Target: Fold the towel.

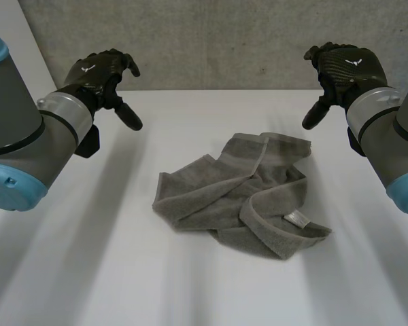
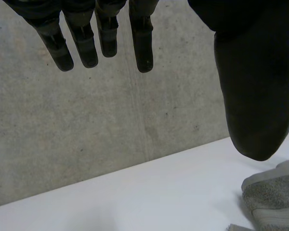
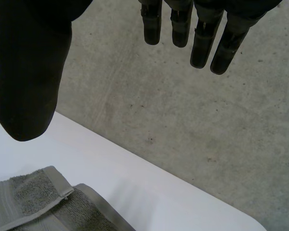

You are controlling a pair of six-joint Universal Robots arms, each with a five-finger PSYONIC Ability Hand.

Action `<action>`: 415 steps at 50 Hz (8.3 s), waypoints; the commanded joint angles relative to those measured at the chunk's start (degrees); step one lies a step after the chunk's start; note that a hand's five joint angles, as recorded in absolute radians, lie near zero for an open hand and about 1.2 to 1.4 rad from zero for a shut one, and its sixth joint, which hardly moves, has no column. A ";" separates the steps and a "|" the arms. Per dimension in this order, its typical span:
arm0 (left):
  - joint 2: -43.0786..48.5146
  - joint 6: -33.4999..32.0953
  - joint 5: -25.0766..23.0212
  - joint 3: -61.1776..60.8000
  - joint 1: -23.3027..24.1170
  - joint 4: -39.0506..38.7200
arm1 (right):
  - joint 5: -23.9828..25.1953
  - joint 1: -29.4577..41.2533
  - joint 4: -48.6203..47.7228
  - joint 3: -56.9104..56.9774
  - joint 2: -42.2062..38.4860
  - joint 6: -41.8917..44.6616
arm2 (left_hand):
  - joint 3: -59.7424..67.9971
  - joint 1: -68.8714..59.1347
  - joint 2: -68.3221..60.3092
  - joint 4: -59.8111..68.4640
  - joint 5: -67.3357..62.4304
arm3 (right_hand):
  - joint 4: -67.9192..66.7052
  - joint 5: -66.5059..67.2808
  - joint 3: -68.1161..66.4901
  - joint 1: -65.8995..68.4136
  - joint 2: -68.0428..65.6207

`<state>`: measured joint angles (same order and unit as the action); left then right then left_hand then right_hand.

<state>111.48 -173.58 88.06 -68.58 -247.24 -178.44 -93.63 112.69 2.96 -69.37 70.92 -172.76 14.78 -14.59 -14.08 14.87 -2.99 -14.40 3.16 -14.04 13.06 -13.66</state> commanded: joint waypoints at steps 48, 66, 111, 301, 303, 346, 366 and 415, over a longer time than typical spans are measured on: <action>16.22 -11.69 -8.43 -12.71 0.09 -0.95 | 25.87 4.73 20.06 34.91 -42.53 15.43 | 4.18 -4.37 -4.88 4.09 -5.97 | -26.22 27.46 -26.58 27.56 -26.95; 18.60 -10.81 -11.16 -7.71 1.23 -0.95 | 26.39 4.91 20.59 34.03 -39.98 15.26 | 65.18 -65.37 -65.88 65.09 -66.97 | -65.60 66.84 -65.96 66.94 -66.34; 3.40 -5.64 -7.46 20.09 1.06 -25.80 | 16.62 2.19 -17.03 35.04 -13.45 7.88 | 65.22 -65.41 -65.92 65.13 -67.01 | -65.60 66.84 -65.96 66.94 -66.34; 22.63 -15.03 -11.77 -12.46 -2.11 -21.87 | 18.83 -10.30 -9.73 -16.94 -6.23 -2.06 | 9.04 -9.23 -9.74 8.96 -10.83 | -65.60 66.84 -65.96 66.94 -66.34; 23.25 -15.64 -11.77 -11.84 -2.11 -21.69 | 18.83 -10.30 -9.73 -17.03 -6.23 -2.06 | 9.56 -9.75 -10.26 9.47 -11.35 | -65.60 66.84 -65.96 66.94 -66.34; 27.74 -18.64 -11.86 -6.91 -2.28 -21.60 | 20.33 -10.56 -8.50 -16.94 -4.74 -2.23 | 27.39 -27.58 -28.09 27.31 -29.18 | -65.60 66.84 -65.96 66.94 -66.34; 9.02 -17.93 -12.39 -12.10 -6.06 -20.64 | 23.76 -11.09 2.92 -9.82 2.12 -0.30 | 65.22 -65.41 -65.92 65.13 -67.01 | -65.60 66.84 -65.96 66.94 -66.34; 15.43 -23.73 -12.56 38.17 -3.78 -13.96 | 3.45 1.74 5.47 46.04 -17.93 25.46 | 65.22 -65.41 -65.92 65.13 -67.01 | -65.60 66.84 -65.96 66.94 -66.34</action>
<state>130.45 -197.79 75.85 -32.62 -252.63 -192.16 -90.74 112.90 8.34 -17.76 49.83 -145.58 77.06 -75.01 -77.10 77.94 -60.25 -76.39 67.30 -76.10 76.64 -76.32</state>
